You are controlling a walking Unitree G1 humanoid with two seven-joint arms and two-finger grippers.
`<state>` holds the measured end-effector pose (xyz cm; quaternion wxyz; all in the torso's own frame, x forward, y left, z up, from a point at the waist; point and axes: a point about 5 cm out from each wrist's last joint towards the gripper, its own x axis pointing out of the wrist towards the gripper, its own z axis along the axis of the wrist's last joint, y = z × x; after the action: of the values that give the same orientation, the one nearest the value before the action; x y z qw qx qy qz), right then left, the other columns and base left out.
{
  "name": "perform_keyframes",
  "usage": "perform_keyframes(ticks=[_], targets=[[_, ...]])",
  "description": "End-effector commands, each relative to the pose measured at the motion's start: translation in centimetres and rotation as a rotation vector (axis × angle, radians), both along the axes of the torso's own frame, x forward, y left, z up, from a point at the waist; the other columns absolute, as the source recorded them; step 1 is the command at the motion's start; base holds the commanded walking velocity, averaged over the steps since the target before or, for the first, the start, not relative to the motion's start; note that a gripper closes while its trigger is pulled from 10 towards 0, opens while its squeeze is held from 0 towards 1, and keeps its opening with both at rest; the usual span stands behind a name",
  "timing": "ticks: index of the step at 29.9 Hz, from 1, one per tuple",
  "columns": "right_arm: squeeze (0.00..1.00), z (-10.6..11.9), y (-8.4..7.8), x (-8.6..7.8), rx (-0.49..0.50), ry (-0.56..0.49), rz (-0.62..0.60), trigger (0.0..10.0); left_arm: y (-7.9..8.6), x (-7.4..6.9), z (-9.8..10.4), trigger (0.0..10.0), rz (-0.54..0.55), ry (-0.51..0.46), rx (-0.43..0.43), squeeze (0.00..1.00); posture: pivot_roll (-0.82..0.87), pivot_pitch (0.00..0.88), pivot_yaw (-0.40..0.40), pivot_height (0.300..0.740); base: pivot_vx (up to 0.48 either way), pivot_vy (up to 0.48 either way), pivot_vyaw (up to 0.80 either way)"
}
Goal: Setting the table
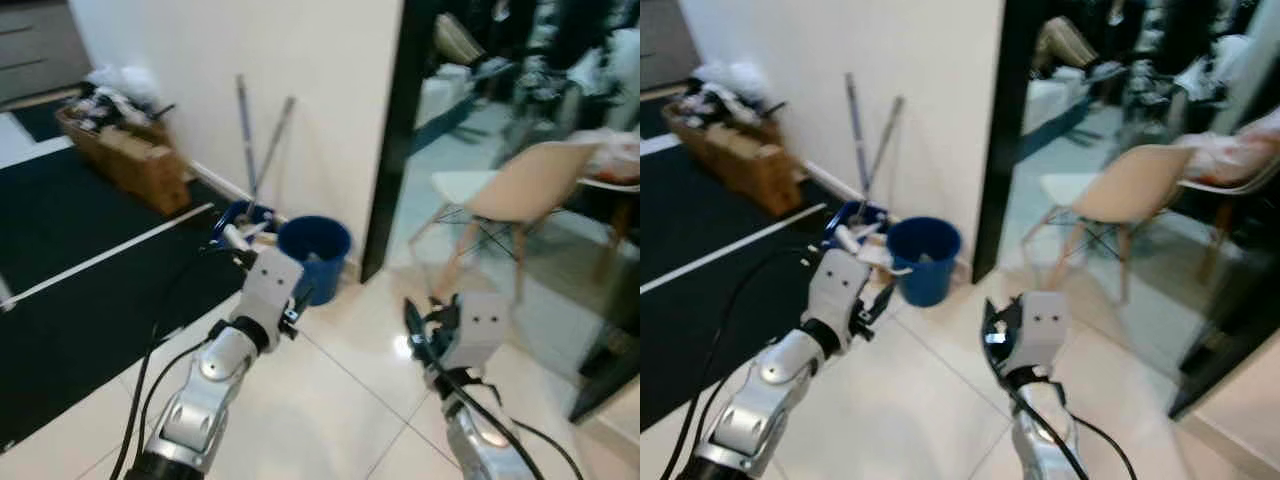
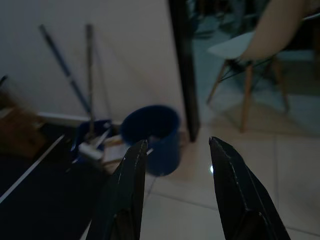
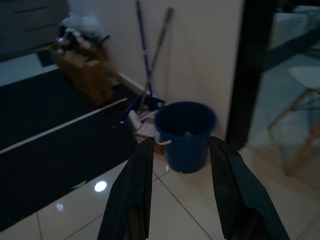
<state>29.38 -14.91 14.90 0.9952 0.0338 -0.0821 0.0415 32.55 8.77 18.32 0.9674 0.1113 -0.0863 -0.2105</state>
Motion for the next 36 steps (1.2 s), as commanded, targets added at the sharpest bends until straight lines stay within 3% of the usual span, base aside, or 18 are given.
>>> perform_keyframes(ticks=[1, 7, 12, 13, 17, 24, 36], targets=[[0.0, -0.5, -0.2, -0.3, -0.011, 0.019, 0.003, 10.0, -0.3, -0.2, -0.6, 10.0, -0.008, 0.025, 0.009, 0.0, 0.03, 0.1, 0.078, 0.74, 0.337, 0.0, 0.8], [0.0, -0.6, 0.4, -0.5, -0.015, 0.025, 0.079, 10.0, -0.2, -0.2, -0.6, 10.0, -0.008, 0.025, 0.01, 0.0, 0.03, 0.104, 0.08, 0.74, 0.335, 0.0, 0.8], [0.0, -0.4, 2.9, -2.1, 0.023, 0.05, 0.395, 10.0, -0.2, -0.2, -0.6, 10.0, -0.01, 0.025, 0.011, 0.0, 0.03, 0.106, 0.082, 0.74, 0.335, 0.0, 0.8], [0.0, -0.4, 2.9, -2.1, 0.023, 0.05, 0.395, 10.0, -0.2, -0.2, -0.6, 10.0, -0.01, 0.025, 0.011, 0.0, 0.03, 0.106, 0.082, 0.74, 0.334, 0.0, 0.8], [0.0, 0.1, 4.3, -3.7, 0.021, 0.052, 0.578, 10.0, -0.3, -0.3, -0.6, 10.0, -0.013, 0.027, 0.012, 0.0, 0.03, 0.11, 0.083, 0.74, 0.337, 0.0, 0.8], [0.0, 0.1, 4.7, -4.4, 0.018, 0.068, 0.657, 10.0, -0.3, -0.3, -0.6, 10.0, -0.013, 0.028, 0.012, 0.0, 0.03, 0.113, 0.082, 0.74, 0.337, 0.0, 0.8], [0.0, 0.1, 4.9, -4.6, 0.027, 0.087, 0.687, 10.0, -0.3, -0.5, -0.8, 10.0, -0.011, 0.05, 0.004, 0.0, 0.04, 0.117, 0.09, 0.74, 0.247, 0.0, 0.8]])
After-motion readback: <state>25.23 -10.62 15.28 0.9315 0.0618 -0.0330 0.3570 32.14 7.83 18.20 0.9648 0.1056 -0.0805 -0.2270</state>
